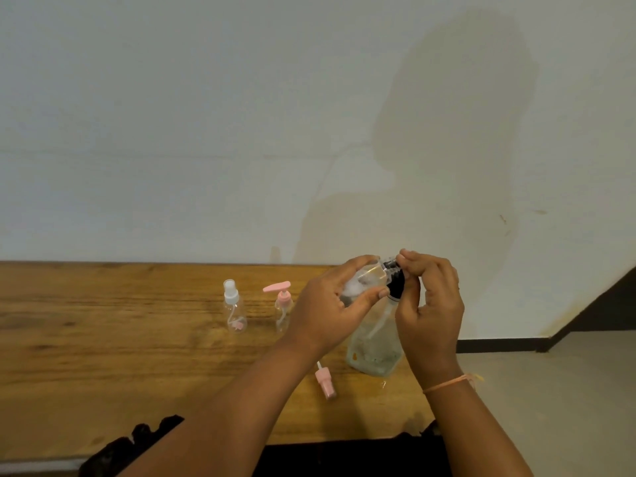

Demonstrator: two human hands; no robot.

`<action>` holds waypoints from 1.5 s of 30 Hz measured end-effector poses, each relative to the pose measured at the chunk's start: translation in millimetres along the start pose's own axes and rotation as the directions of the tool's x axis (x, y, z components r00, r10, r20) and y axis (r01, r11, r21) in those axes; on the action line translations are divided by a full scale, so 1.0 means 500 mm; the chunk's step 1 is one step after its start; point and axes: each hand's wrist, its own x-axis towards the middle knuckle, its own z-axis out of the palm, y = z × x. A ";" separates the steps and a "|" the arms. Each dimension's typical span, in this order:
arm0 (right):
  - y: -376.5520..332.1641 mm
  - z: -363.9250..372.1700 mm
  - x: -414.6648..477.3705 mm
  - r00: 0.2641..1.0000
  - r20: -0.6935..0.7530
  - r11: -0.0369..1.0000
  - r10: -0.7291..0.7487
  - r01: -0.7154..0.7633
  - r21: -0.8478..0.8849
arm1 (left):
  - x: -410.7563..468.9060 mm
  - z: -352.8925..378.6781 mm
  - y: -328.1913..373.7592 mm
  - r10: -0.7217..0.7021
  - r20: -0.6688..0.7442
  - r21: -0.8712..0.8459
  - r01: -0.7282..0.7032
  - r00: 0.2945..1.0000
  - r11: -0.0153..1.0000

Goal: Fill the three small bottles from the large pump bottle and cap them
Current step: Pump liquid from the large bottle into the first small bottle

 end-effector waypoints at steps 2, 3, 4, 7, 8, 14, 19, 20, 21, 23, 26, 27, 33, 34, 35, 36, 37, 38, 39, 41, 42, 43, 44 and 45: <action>-0.002 -0.001 0.005 1.000 -0.008 1.000 -0.006 0.006 -0.005 | 0.004 -0.002 0.004 0.021 -0.011 0.020 -0.021 1.000 1.000; -0.002 -0.001 0.004 1.000 -0.006 1.000 -0.004 0.004 -0.006 | 0.005 -0.002 0.004 0.023 -0.013 0.019 -0.023 1.000 1.000; 0.000 0.001 0.003 1.000 -0.006 1.000 -0.004 0.004 -0.002 | 0.005 -0.002 0.003 0.021 -0.012 0.014 -0.021 1.000 1.000; 0.012 0.006 -0.005 1.000 0.002 1.000 -0.026 0.026 0.011 | 0.003 0.002 -0.008 -0.002 0.005 0.003 0.002 1.000 1.000; 0.016 0.006 -0.007 0.999 0.012 0.999 -0.042 0.042 0.014 | 0.000 0.003 -0.009 -0.014 0.011 -0.001 0.014 1.000 1.000; 0.008 0.002 -0.010 1.000 0.020 1.000 -0.021 0.021 0.010 | -0.005 0.004 -0.005 -0.026 0.011 -0.012 0.026 1.000 1.000; -0.004 -0.001 0.004 1.000 -0.021 1.000 -0.023 0.023 0.000 | 0.002 0.005 -0.002 0.015 -0.019 -0.002 -0.015 1.000 1.000; -0.001 0.000 0.004 0.999 -0.018 0.999 -0.032 0.031 -0.004 | 0.002 0.004 -0.003 0.016 -0.020 0.005 -0.016 1.000 1.000; 0.004 0.002 0.003 0.999 -0.014 0.999 -0.035 0.035 -0.003 | 0.002 0.004 -0.006 0.015 -0.018 0.013 -0.014 1.000 1.000; 0.013 0.006 -0.002 0.999 0.007 0.999 -0.042 0.042 0.000 | 0.001 0.005 -0.011 -0.001 0.001 0.019 0.001 1.000 1.000; 0.021 0.004 -0.009 0.998 0.035 0.998 -0.059 0.059 -0.006 | -0.004 0.006 -0.010 -0.010 0.009 0.034 0.010 1.000 0.999; 0.020 0.003 -0.009 0.998 0.037 0.998 -0.054 0.054 -0.007 | -0.005 0.006 -0.009 -0.008 0.004 0.036 0.008 1.000 0.999; -0.004 -0.001 0.000 0.999 -0.026 1.000 -0.022 0.022 -0.002 | 0.000 0.003 -0.001 0.031 -0.023 0.002 -0.031 0.999 1.000; -0.005 -0.002 0.003 0.999 -0.026 1.000 -0.027 0.027 -0.006 | 0.001 0.003 0.001 0.039 -0.023 0.007 -0.039 0.999 0.999; -0.005 -0.001 0.004 0.999 -0.021 0.999 -0.032 0.032 -0.013 | 0.002 0.003 0.000 0.041 -0.024 0.015 -0.040 0.999 0.999; -0.002 0.000 0.003 0.999 -0.015 0.999 -0.037 0.036 -0.018 | 0.002 0.003 -0.001 0.036 -0.025 0.021 -0.036 0.999 0.999; 0.003 0.002 0.002 0.999 -0.010 0.999 -0.039 0.039 -0.017 | 0.002 0.004 -0.003 0.027 -0.022 0.029 -0.027 0.999 0.999; 0.008 0.004 0.000 0.999 -0.004 0.999 -0.042 0.042 -0.014 | 0.002 0.004 -0.005 0.016 -0.014 0.035 -0.016 1.000 0.999; 0.013 0.004 -0.003 0.999 0.004 0.999 -0.048 0.048 -0.012 | 0.000 0.005 -0.007 0.006 -0.002 0.039 -0.006 1.000 0.999; 0.020 0.004 -0.007 0.998 0.019 0.998 -0.066 0.066 -0.015 | -0.002 0.003 -0.007 -0.005 0.014 0.045 0.004 1.000 0.999; 0.022 0.004 -0.008 0.997 0.024 0.998 -0.068 0.068 -0.017 | -0.003 0.002 -0.006 -0.007 0.018 0.046 0.006 1.000 0.999; 0.021 0.004 -0.009 0.998 0.028 0.998 -0.061 0.062 -0.017 | -0.003 0.001 -0.005 -0.010 0.018 0.044 0.009 1.000 0.999; 0.019 0.004 -0.008 0.998 0.028 0.999 -0.052 0.052 -0.013 | -0.003 0.000 -0.004 -0.012 0.016 0.042 0.011 1.000 0.999; 0.014 0.005 -0.007 0.999 0.021 0.999 -0.047 0.047 -0.009 | -0.004 -0.001 -0.002 -0.012 0.012 0.044 0.011 1.000 0.999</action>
